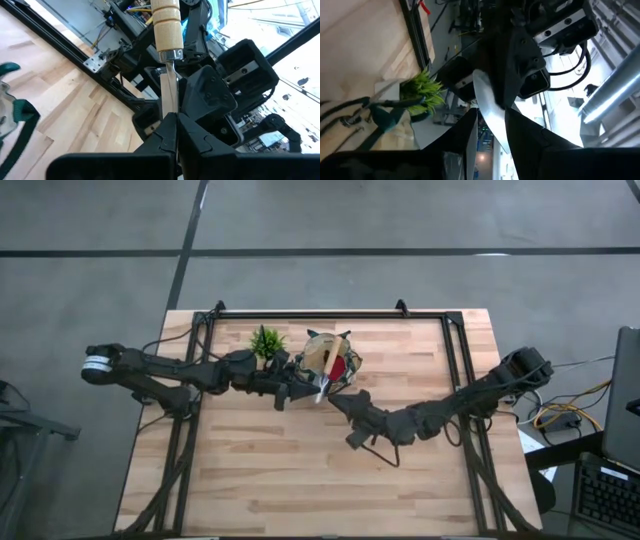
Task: Pick & Place Garden tools in Gardening bag
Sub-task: Put the brown trowel into the white gardening bag
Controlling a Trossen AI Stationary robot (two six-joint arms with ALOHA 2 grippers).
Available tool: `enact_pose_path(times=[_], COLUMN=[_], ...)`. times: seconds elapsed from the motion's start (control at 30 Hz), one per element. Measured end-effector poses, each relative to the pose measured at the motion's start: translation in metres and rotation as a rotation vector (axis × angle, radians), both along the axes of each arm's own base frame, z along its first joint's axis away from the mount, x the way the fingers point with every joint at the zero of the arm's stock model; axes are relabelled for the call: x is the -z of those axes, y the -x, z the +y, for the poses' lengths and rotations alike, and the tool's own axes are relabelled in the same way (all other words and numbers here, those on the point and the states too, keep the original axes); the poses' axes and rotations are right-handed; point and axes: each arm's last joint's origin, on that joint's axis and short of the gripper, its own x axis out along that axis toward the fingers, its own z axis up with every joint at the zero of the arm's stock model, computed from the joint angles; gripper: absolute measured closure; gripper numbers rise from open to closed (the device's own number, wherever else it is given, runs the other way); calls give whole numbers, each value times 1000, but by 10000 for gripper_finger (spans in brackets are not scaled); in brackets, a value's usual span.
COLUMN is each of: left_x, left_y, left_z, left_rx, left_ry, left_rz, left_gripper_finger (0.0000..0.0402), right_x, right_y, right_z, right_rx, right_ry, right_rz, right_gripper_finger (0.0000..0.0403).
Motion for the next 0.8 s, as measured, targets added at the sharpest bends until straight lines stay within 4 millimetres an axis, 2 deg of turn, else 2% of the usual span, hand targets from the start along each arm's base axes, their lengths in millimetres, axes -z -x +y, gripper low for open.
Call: enact_pose_path(times=[0.27, 0.43, 0.8], left_x=[0, -1, -1], left_y=[0, 0, 0], left_z=[-1, -2, -3], left_rx=[31, 76, 99], left_ry=[50, 85, 90], left_rz=[8, -2, 4], left_gripper_finger=[398, 396, 396], right_x=[0, 0, -1], right_y=[-2, -2, -4], right_z=[-3, -2, -5], right_rx=[-26, -59, -84], right_ry=[143, 253, 247], right_rz=[71, 125, 109], right_gripper_finger=[311, 326, 360])
